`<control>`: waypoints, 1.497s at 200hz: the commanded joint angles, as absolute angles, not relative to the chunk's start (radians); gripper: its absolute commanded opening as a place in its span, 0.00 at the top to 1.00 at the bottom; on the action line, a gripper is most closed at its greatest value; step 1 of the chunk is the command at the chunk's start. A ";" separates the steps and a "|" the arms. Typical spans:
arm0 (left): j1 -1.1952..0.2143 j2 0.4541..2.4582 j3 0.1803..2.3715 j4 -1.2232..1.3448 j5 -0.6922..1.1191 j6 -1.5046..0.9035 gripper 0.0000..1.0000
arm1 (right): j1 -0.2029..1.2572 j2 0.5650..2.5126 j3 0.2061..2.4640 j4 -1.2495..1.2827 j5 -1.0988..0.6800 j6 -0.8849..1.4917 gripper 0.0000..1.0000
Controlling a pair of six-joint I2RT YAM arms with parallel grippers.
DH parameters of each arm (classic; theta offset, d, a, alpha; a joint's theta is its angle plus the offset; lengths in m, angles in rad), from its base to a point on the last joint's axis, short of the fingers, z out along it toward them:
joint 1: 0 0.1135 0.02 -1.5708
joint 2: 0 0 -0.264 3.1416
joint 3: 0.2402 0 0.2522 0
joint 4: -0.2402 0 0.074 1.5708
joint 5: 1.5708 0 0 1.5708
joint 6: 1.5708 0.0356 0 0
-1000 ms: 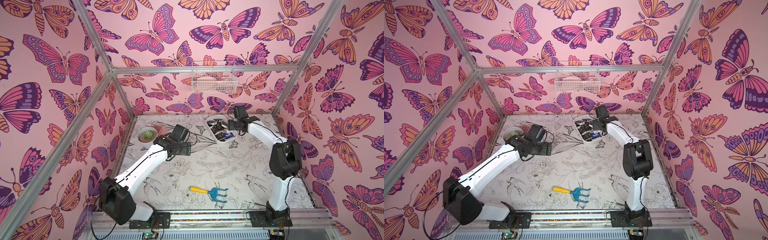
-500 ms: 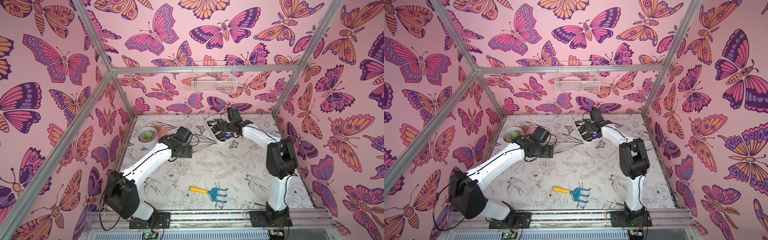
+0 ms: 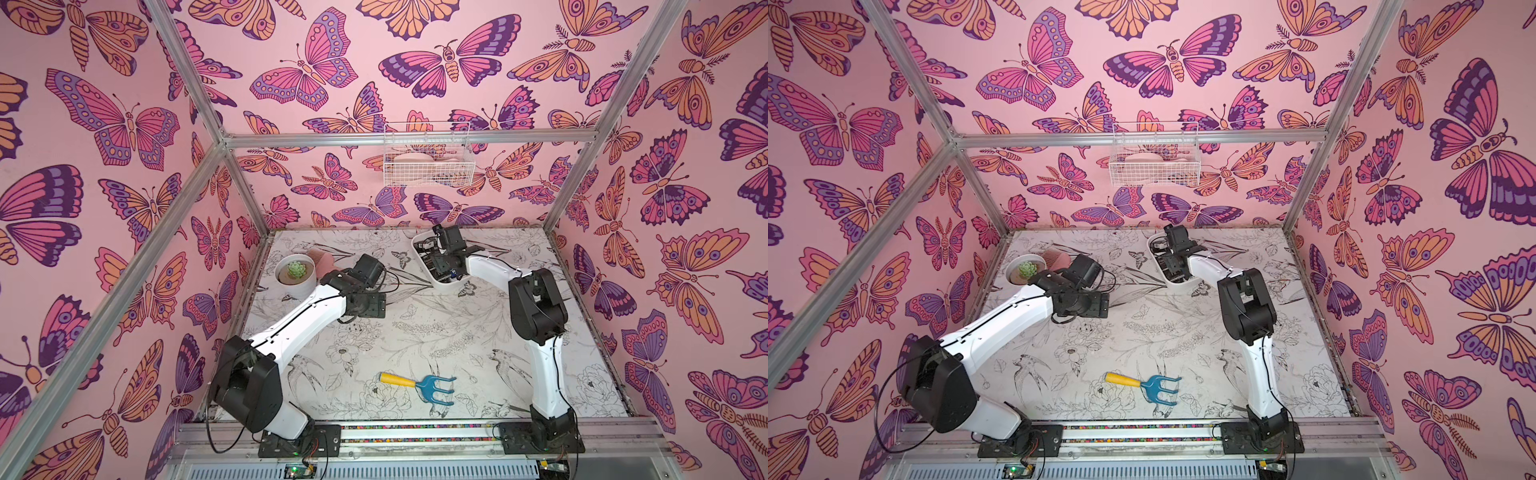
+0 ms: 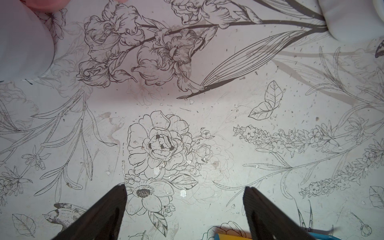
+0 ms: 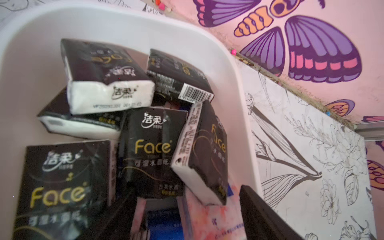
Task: Take the pocket tissues out of the storage box
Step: Pick up the pocket tissues from the storage box.
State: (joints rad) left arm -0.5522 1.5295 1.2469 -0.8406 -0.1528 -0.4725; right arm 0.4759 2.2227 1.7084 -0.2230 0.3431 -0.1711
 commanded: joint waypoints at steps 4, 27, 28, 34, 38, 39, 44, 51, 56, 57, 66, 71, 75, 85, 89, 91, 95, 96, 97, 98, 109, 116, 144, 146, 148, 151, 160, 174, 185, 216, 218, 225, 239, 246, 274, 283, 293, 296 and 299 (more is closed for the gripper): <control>-0.558 1.544 1.266 -0.861 -0.146 -0.467 0.06 | 0.477 2.243 1.738 -0.172 0.379 -0.194 0.21; -0.558 1.548 1.265 -0.861 -0.147 -0.463 0.07 | 0.476 2.254 1.759 -0.158 0.382 -0.196 0.26; -0.558 1.548 1.265 -0.861 -0.147 -0.463 0.07 | 0.476 2.255 1.761 -0.159 0.382 -0.197 0.26; -0.558 1.547 1.264 -0.861 -0.148 -0.463 0.07 | 0.476 2.262 1.773 -0.168 0.378 -0.202 0.28; -0.559 1.547 1.264 -0.861 -0.149 -0.462 0.07 | 0.476 2.267 1.782 -0.174 0.377 -0.205 0.30; -0.558 1.547 1.265 -0.861 -0.149 -0.462 0.07 | 0.476 2.268 1.784 -0.176 0.376 -0.205 0.30; -0.558 1.545 1.264 -0.859 -0.149 -0.462 0.07 | 0.476 2.273 1.794 -0.182 0.374 -0.208 0.33; -0.558 1.544 1.262 -0.861 -0.150 -0.459 0.07 | 0.475 2.279 1.801 -0.190 0.368 -0.210 0.37; -0.558 1.543 1.260 -0.861 -0.153 -0.457 0.07 | 0.476 2.282 1.805 -0.196 0.363 -0.211 0.41; -0.558 1.543 1.261 -0.861 -0.152 -0.457 0.07 | 0.476 2.282 1.806 -0.196 0.363 -0.211 0.41; -0.558 1.542 1.256 -0.861 -0.156 -0.456 0.07 | 0.474 2.285 1.807 -0.201 0.355 -0.210 0.47; -0.558 1.540 1.254 -0.861 -0.161 -0.456 0.07 | 0.474 2.286 1.808 -0.208 0.352 -0.209 0.49; -0.558 1.538 1.252 -0.860 -0.163 -0.456 0.07 | 0.473 2.288 1.811 -0.214 0.349 -0.207 0.51; -0.558 1.536 1.247 -0.861 -0.167 -0.457 0.07 | 0.472 2.290 1.811 -0.227 0.341 -0.208 0.54; -0.558 1.533 1.245 -0.860 -0.169 -0.460 0.07 | 0.472 2.290 1.810 -0.230 0.341 -0.206 0.54; -0.558 1.534 1.244 -0.861 -0.169 -0.460 0.07 | 0.472 2.290 1.810 -0.231 0.341 -0.206 0.54; -0.558 1.531 1.244 -0.861 -0.170 -0.461 0.07 | 0.471 2.291 1.808 -0.233 0.343 -0.206 0.54; -0.558 1.530 1.243 -0.860 -0.170 -0.461 0.07 | 0.471 2.290 1.808 -0.233 0.343 -0.206 0.53; -0.558 1.531 1.243 -0.860 -0.170 -0.461 0.07 | 0.471 2.290 1.808 -0.233 0.344 -0.206 0.53; -0.558 1.531 1.243 -0.860 -0.170 -0.462 0.07 | 0.471 2.290 1.808 -0.234 0.345 -0.206 0.53; -0.558 1.529 1.242 -0.861 -0.170 -0.462 0.07 | 0.471 2.293 1.806 -0.238 0.355 -0.207 0.50; -0.558 1.527 1.243 -0.861 -0.170 -0.462 0.07 | 0.471 2.294 1.803 -0.238 0.365 -0.211 0.49; -0.559 1.527 1.247 -0.860 -0.166 -0.462 0.07 | 0.463 2.311 1.806 -0.239 0.382 -0.219 0.49; -0.558 1.528 1.247 -0.860 -0.167 -0.462 0.07 | 0.462 2.312 1.810 -0.246 0.383 -0.216 0.49; -0.558 1.526 1.246 -0.861 -0.166 -0.462 0.07 | 0.461 2.315 1.814 -0.253 0.381 -0.215 0.49; -0.558 1.527 1.247 -0.860 -0.166 -0.462 0.07 | 0.459 2.316 1.820 -0.258 0.379 -0.213 0.49; -0.558 1.529 1.247 -0.861 -0.167 -0.461 0.07 | 0.457 2.320 1.825 -0.259 0.378 -0.209 0.51; -0.558 1.530 1.246 -0.861 -0.166 -0.462 0.07 | 0.453 2.322 1.840 -0.277 0.369 -0.197 0.57; -0.558 1.529 1.246 -0.861 -0.166 -0.462 0.07 | 0.449 2.323 1.859 -0.302 0.359 -0.183 0.65; -0.558 1.525 1.246 -0.861 -0.159 -0.462 0.07 | 0.451 2.274 1.834 -0.301 0.328 -0.159 0.71; -0.558 1.525 1.245 -0.861 -0.158 -0.462 0.07 | 0.451 2.269 1.832 -0.302 0.327 -0.156 0.71; -0.558 1.522 1.247 -0.861 -0.154 -0.465 0.07 | 0.452 2.249 1.824 -0.304 0.323 -0.148 0.72; -0.558 1.519 1.245 -0.861 -0.153 -0.470 0.07 | 0.458 2.204 1.807 -0.311 0.317 -0.131 0.74; -0.558 1.519 1.245 -0.861 -0.151 -0.472 0.07 | 0.462 2.177 1.798 -0.315 0.315 -0.121 0.75; -0.558 1.508 1.243 -0.859 -0.153 -0.476 0.07 | 0.477 2.054 1.735 -0.341 0.260 -0.064 0.77; -0.558 1.503 1.243 -0.861 -0.155 -0.476 0.07 | 0.486 2.012 1.710 -0.360 0.212 -0.058 0.77; -0.558 1.497 1.241 -0.861 -0.159 -0.477 0.07 | 0.509 1.965 1.672 -0.369 0.184 -0.053 0.77; -0.558 1.496 1.240 -0.861 -0.159 -0.478 0.07 | 0.517 1.948 1.655 -0.368 0.182 -0.050 0.77; -0.558 1.494 1.239 -0.860 -0.162 -0.478 0.07 | 0.528 1.933 1.641 -0.368 0.179 -0.048 0.77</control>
State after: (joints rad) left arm -0.5560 1.5299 1.2484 -0.8402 -0.1535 -0.4721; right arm 0.4736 2.0670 1.7035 -0.3252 0.2691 -0.0994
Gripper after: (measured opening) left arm 0.934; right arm 0.231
